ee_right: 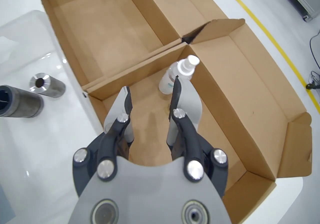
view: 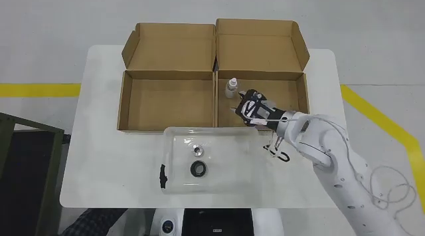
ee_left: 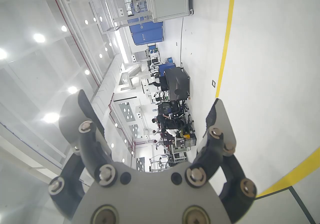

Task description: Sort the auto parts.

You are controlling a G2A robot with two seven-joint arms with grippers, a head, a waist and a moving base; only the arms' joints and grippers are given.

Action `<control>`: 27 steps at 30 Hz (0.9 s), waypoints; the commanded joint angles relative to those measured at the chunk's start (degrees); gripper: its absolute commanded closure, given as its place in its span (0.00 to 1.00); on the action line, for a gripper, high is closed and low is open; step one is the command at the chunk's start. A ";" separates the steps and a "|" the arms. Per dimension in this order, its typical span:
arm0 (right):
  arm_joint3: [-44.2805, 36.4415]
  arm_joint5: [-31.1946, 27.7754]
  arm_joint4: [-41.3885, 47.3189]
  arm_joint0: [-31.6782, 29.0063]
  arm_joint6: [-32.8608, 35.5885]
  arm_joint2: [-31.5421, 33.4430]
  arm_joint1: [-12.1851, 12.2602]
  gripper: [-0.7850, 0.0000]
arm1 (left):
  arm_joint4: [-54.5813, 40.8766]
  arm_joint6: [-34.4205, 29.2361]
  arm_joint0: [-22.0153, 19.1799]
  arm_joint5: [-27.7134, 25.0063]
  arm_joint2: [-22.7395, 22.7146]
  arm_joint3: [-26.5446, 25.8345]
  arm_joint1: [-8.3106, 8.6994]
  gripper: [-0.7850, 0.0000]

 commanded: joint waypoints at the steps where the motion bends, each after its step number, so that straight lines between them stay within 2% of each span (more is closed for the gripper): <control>1: -2.75 -0.82 -0.66 -2.00 -1.03 0.45 0.25 0.58 | 0.00 0.00 0.00 0.00 0.00 0.00 0.00 0.00; 6: -7.81 -2.88 -2.43 -6.40 -3.69 -0.28 0.62 0.57 | 0.00 0.00 0.00 0.00 0.00 0.00 0.00 0.00; 11: -9.19 -4.58 -4.63 -8.25 -6.14 -2.68 0.66 0.57 | 0.00 0.00 0.00 0.00 0.00 0.00 0.00 0.00; 18: -6.86 -6.14 -8.27 -7.22 -8.39 -7.70 0.19 0.56 | 0.00 0.00 0.00 0.00 0.00 0.00 0.00 0.00; 27: -2.27 -5.42 -11.75 -4.36 -9.91 -12.21 -0.66 0.57 | 0.00 0.00 0.00 0.00 0.00 0.00 0.00 0.00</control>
